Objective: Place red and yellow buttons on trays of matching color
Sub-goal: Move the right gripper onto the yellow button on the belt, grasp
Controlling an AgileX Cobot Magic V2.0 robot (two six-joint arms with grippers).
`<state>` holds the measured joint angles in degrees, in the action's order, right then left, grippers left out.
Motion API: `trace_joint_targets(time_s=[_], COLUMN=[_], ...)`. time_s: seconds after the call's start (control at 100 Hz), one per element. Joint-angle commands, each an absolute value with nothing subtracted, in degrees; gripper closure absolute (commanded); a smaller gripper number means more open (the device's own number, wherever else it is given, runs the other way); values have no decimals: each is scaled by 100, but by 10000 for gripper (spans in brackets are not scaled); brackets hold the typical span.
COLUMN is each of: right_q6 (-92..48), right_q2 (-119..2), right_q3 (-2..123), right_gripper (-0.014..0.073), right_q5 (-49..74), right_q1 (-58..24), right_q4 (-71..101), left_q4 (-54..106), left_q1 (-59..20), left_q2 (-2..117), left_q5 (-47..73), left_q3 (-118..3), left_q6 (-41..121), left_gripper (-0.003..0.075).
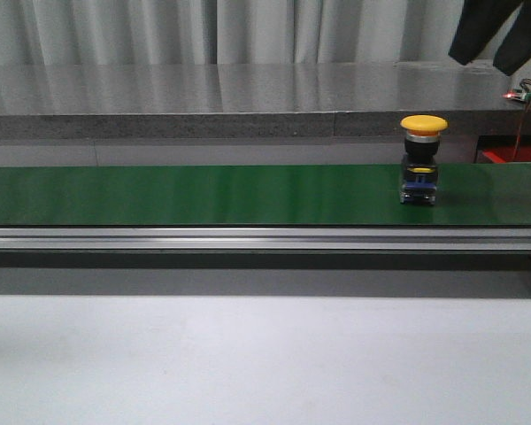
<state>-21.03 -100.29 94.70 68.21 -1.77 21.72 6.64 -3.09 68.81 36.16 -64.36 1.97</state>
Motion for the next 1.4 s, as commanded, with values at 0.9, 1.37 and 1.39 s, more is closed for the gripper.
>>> trace_joint_targets(time_s=[0.9, 1.37, 1.39], right_q6=[-2122, -1908, -1879], right_q2=[-10139, -10421, -10451], right_q3=[9641, 9373, 9373], right_gripper=[132, 136, 145], right_q5=[6929, 6949, 6949], right_q1=[-410, -395, -395], right_q4=[1172, 704, 704], left_q4=[741, 741, 741], left_q1=[-348, -348, -348], left_q2=[6719, 6719, 6719], left_q5=[3021, 2978, 2978], left_q3=[-6643, -6643, -6643], left_q6=[217, 217, 217], left_gripper=[739, 740, 739])
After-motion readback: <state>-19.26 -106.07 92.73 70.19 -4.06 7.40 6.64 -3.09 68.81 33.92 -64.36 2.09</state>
